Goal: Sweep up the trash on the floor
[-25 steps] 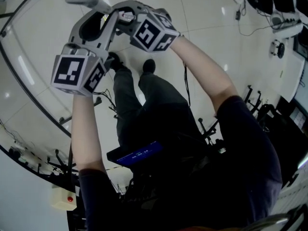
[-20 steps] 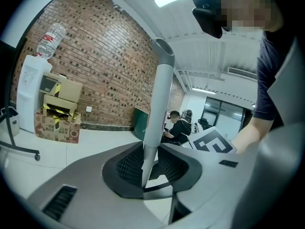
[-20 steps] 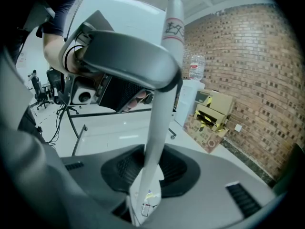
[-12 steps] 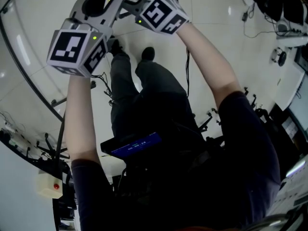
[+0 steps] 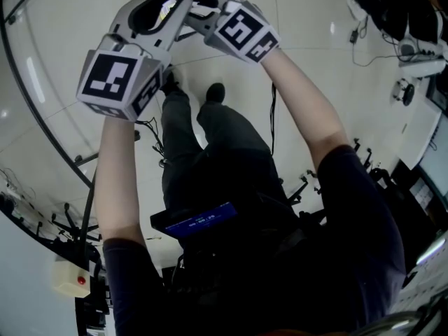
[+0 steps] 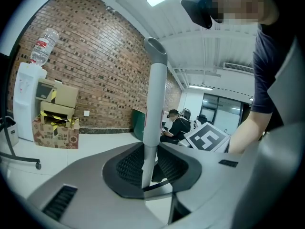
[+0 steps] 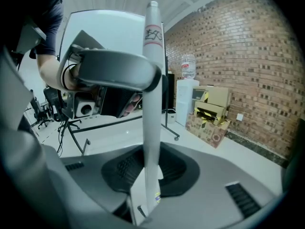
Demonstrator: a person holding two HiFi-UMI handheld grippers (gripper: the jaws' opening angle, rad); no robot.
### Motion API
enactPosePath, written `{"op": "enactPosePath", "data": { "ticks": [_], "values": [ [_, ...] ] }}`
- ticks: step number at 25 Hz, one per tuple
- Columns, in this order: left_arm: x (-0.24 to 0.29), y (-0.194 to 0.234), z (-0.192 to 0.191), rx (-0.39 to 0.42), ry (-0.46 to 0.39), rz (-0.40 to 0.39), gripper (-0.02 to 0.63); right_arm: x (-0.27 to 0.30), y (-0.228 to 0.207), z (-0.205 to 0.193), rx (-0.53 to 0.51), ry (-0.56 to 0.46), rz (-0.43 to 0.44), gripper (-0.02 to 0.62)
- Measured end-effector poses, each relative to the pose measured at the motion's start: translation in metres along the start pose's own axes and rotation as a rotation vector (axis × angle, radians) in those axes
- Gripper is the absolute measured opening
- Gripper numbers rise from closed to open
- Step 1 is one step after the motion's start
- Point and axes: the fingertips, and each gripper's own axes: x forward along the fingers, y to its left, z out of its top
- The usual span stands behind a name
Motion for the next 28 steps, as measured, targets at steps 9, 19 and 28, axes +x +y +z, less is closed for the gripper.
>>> {"op": "enactPosePath", "data": {
  "ticks": [9, 19, 28],
  "values": [
    [-0.008, 0.011, 0.007, -0.019, -0.04, 0.025, 0.083, 0.009, 0.004, 0.009, -0.071, -0.023, 0.033, 0.103],
    [-0.031, 0.025, 0.004, -0.076, -0.051, 0.072, 0.086, 0.025, 0.019, 0.02, -0.057, -0.037, 0.116, 0.103],
    [-0.03, -0.009, 0.016, -0.058, -0.061, -0.042, 0.092, -0.004, 0.028, 0.023, -0.008, 0.021, 0.106, 0.103]
  ]
}}
